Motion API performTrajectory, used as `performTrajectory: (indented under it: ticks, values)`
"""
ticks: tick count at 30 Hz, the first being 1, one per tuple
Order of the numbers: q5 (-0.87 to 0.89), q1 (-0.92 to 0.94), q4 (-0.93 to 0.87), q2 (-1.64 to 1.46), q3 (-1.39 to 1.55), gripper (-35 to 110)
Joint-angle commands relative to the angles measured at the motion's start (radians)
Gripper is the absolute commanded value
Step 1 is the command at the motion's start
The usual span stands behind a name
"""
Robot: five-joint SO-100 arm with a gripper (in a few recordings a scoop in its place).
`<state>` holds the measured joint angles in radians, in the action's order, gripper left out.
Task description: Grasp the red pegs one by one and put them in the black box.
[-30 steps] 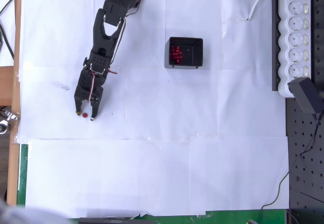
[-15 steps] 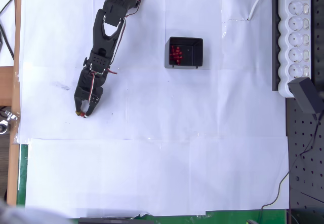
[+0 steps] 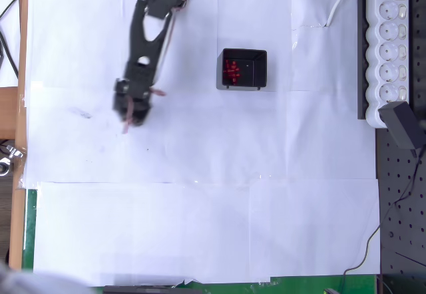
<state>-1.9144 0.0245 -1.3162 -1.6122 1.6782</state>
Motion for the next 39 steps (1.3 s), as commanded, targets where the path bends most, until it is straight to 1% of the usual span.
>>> performTrajectory:
  ticks: [1, 5, 6, 9, 12, 14, 18, 24, 27, 28, 30, 31, 32, 36, 39]
  values:
    - [-0.189, -0.273, -0.273, 0.336, 0.155, 0]
    - [-0.341, -0.535, -0.476, 0.391, 0.344, 0]
    - [-0.374, -0.594, -0.485, 0.414, 0.348, 0]
    - [-0.448, -0.726, -0.477, 0.449, 0.302, 0]
    - [-0.502, -0.788, -0.373, 0.446, 0.16, 0]
    - [-0.518, -0.802, -0.265, 0.443, 0.052, 0]
    - [-0.538, -0.804, -0.081, 0.322, -0.064, 0]
    - [-0.558, -0.824, 0.046, 0.11, -0.063, 0]
    - [-0.555, -0.845, 0.052, 0.037, -0.048, 4]
    - [-0.554, -0.851, 0.035, 0.02, -0.048, 9]
    - [-0.549, -0.857, -0.021, 0.012, -0.051, 30]
    - [-0.538, -0.857, -0.049, 0.017, -0.048, 36]
    - [-0.541, -0.851, -0.066, 0.029, -0.048, 39]
    - [-0.563, -0.782, -0.132, 0.261, 0.015, 39]
    - [-0.506, -0.672, -0.163, 0.488, 0.071, 39]
